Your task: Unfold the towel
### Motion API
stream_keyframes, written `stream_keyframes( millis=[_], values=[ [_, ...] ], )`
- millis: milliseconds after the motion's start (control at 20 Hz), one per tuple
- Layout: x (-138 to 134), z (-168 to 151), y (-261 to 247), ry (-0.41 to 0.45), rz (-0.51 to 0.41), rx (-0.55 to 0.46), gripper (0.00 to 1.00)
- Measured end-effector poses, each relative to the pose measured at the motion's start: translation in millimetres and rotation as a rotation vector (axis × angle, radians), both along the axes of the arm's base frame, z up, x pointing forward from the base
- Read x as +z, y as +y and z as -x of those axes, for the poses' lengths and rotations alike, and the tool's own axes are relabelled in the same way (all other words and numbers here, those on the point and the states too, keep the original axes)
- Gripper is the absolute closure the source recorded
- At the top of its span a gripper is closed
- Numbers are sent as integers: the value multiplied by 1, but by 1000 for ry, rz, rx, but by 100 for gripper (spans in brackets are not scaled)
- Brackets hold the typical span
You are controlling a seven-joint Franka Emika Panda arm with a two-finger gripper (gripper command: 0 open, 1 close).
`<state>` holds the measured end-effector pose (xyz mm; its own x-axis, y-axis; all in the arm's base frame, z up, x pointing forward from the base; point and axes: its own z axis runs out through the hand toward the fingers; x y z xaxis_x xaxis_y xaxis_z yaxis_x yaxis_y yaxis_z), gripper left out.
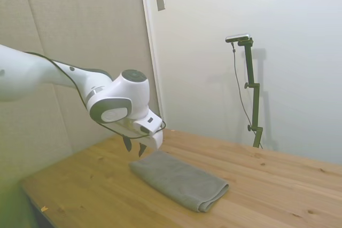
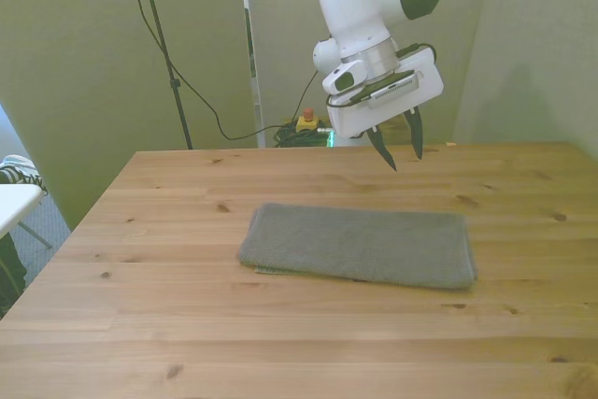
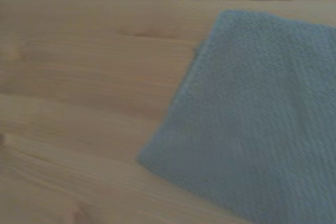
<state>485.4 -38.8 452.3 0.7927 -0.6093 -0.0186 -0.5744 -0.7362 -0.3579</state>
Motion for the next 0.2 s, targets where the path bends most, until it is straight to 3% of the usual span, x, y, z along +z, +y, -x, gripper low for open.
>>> stream_keyframes(
  millis=[200],
  values=[
    [11, 51, 23, 62, 151, -123, 0]
  ],
)
